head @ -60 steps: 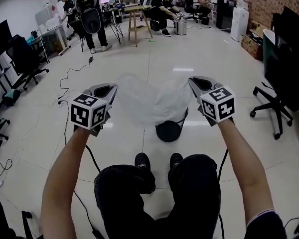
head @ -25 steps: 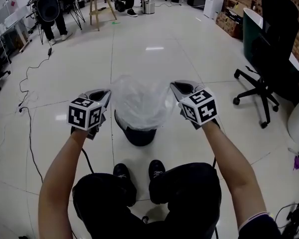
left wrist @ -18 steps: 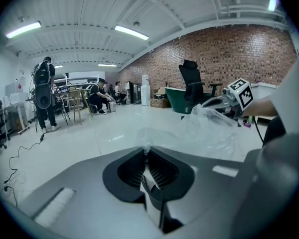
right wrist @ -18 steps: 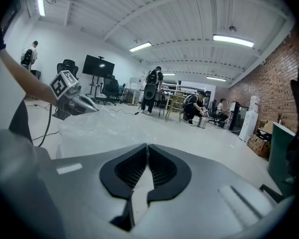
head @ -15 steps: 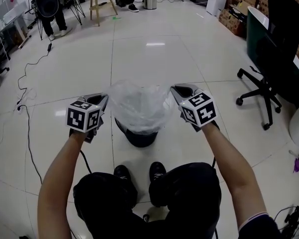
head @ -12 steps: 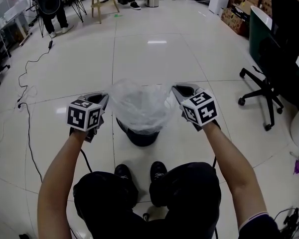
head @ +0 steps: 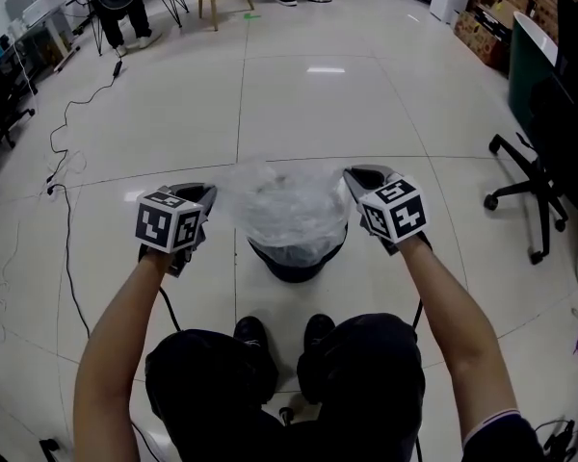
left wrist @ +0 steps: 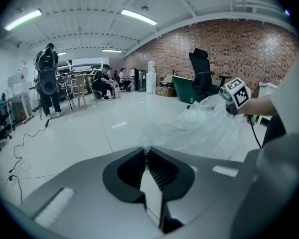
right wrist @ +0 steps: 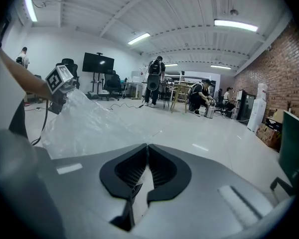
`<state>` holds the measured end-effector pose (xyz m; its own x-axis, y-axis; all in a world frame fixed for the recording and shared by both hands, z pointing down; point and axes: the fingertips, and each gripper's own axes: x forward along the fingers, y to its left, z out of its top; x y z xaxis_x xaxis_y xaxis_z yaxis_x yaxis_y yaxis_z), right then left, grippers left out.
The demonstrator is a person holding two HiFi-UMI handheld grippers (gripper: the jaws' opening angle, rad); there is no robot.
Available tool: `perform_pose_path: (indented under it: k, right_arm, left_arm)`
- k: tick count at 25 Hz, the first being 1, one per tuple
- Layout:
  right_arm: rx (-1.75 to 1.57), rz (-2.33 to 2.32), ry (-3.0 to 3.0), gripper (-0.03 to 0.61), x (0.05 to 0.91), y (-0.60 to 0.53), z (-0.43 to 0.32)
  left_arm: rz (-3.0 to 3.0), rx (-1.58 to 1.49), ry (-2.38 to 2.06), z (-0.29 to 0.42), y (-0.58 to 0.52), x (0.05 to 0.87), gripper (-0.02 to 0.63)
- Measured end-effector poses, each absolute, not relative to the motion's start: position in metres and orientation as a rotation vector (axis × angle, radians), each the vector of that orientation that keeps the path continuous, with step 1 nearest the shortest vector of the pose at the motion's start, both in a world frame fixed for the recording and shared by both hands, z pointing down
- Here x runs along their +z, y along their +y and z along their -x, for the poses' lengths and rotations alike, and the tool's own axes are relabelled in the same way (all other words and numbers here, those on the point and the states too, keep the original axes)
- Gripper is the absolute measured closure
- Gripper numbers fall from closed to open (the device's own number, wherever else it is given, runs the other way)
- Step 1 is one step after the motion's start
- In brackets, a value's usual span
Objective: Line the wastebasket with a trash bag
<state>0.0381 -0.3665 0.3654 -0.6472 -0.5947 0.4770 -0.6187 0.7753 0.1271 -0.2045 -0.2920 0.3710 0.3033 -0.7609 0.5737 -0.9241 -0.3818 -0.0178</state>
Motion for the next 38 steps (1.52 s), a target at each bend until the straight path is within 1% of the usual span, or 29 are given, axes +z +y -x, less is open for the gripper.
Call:
perform_pose_path:
  k: [12, 19, 29, 38]
  right_arm:
    - [0.133, -0.885, -2.404, 0.577, 0.415, -0.387, -0.040]
    - [0.187, -0.890, -2.355, 0.577, 0.446, -0.393, -0.052]
    - [0.270, -0.928, -2.316, 0.577, 0.478, -0.403, -0.070]
    - [0.335, -0.985, -2.318, 0.577, 0.489, -0.419, -0.074]
  left_arm:
    - [-2.270, 0.739, -1.382, 0.185, -0.317, 0.419, 0.601]
    - [-2.212, 0.764, -1.354, 0.194, -0.320, 0.451, 0.601]
    - [-2.144, 0.737, -1.374, 0.209, -0.328, 0.475, 0.601]
    - [-2.132, 0.633, -1.415, 0.213, -0.350, 0.472, 0.601]
